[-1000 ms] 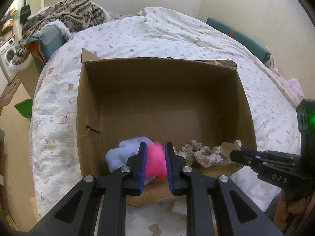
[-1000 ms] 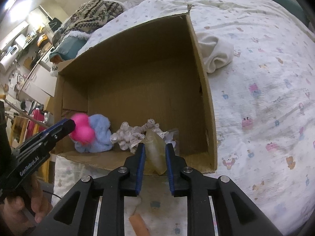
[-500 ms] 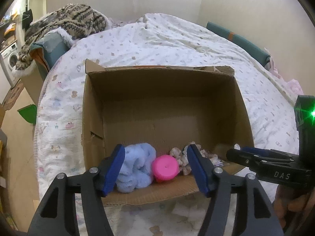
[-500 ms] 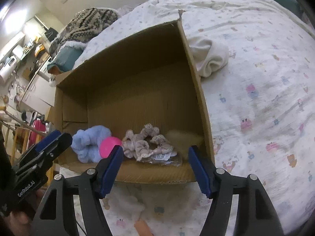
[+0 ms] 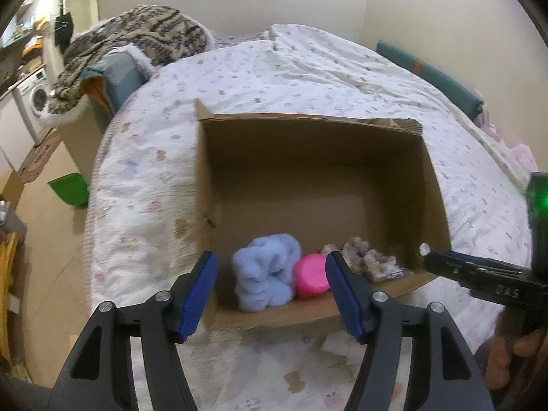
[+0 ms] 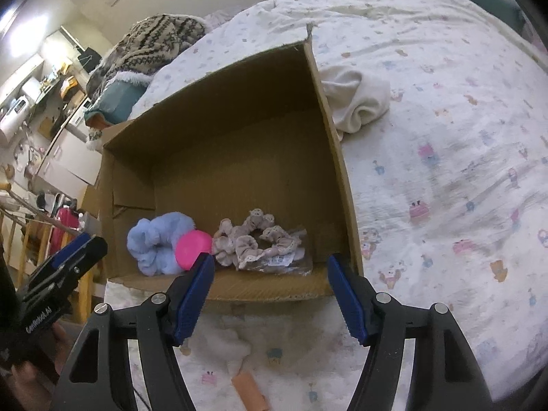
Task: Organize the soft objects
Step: 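Move the right tool to the peach foam cylinder and grasp it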
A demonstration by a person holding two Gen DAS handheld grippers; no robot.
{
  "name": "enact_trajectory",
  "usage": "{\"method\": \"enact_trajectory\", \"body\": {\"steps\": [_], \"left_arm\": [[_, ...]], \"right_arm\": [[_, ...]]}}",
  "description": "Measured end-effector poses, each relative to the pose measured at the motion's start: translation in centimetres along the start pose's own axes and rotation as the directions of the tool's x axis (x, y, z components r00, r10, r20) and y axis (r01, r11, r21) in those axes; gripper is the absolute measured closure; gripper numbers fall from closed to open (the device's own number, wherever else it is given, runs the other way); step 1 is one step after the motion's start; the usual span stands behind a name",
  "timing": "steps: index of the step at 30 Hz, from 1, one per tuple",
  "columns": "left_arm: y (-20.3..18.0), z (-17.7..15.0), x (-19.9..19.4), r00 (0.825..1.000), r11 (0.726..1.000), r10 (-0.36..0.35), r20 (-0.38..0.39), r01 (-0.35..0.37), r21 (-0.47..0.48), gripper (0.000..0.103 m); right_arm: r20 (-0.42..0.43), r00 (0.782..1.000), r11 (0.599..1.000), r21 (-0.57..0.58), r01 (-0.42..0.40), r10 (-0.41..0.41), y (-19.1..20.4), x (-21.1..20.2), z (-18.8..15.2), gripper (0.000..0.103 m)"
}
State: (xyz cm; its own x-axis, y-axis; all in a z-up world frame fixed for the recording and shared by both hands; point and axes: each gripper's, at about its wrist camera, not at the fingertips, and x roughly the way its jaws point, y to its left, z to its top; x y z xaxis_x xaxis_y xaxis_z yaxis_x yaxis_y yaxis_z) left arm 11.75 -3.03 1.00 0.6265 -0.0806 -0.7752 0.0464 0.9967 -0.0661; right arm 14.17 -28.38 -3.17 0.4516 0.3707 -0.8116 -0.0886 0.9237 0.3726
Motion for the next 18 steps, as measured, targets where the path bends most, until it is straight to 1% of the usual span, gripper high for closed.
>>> {"method": "enact_trajectory", "body": {"steps": [2, 6, 11, 14, 18], "left_arm": [[0.7, -0.6, -0.6, 1.000, 1.000, 0.023, -0.004, -0.023, -0.014, 0.040], [1.8, -2.1, -1.3, 0.999, 0.998, 0.039, -0.030, -0.041, -0.053, 0.040], [2.1, -3.6, -2.2, 0.995, 0.995, 0.092, -0.041, -0.094, -0.040, 0.040], [2.4, -4.4, -2.7, 0.995, 0.995, 0.082, -0.059, -0.086, -0.052, 0.040], [2.5, -5.3, -3.0, 0.993, 0.994, 0.086, -0.079, -0.091, -0.061, 0.040]], "right_arm": [[0.004, 1.000, 1.000, -0.003, 0.001, -0.001, 0.1, -0.5, -0.4, 0.031], [-0.002, 1.000, 1.000, -0.009, 0.001, -0.001, 0.2, -1.3, -1.5, 0.031], [-0.019, 1.000, 1.000, -0.014, -0.005, 0.004, 0.7, -1.7, -3.0, 0.031], [-0.038, 0.999, 1.000, -0.020, -0.013, 0.012, 1.1, -1.8, -3.9, 0.031], [-0.066, 0.997, 0.999, -0.025, -0.031, 0.029, 1.7, -1.8, -5.0, 0.031]]}}
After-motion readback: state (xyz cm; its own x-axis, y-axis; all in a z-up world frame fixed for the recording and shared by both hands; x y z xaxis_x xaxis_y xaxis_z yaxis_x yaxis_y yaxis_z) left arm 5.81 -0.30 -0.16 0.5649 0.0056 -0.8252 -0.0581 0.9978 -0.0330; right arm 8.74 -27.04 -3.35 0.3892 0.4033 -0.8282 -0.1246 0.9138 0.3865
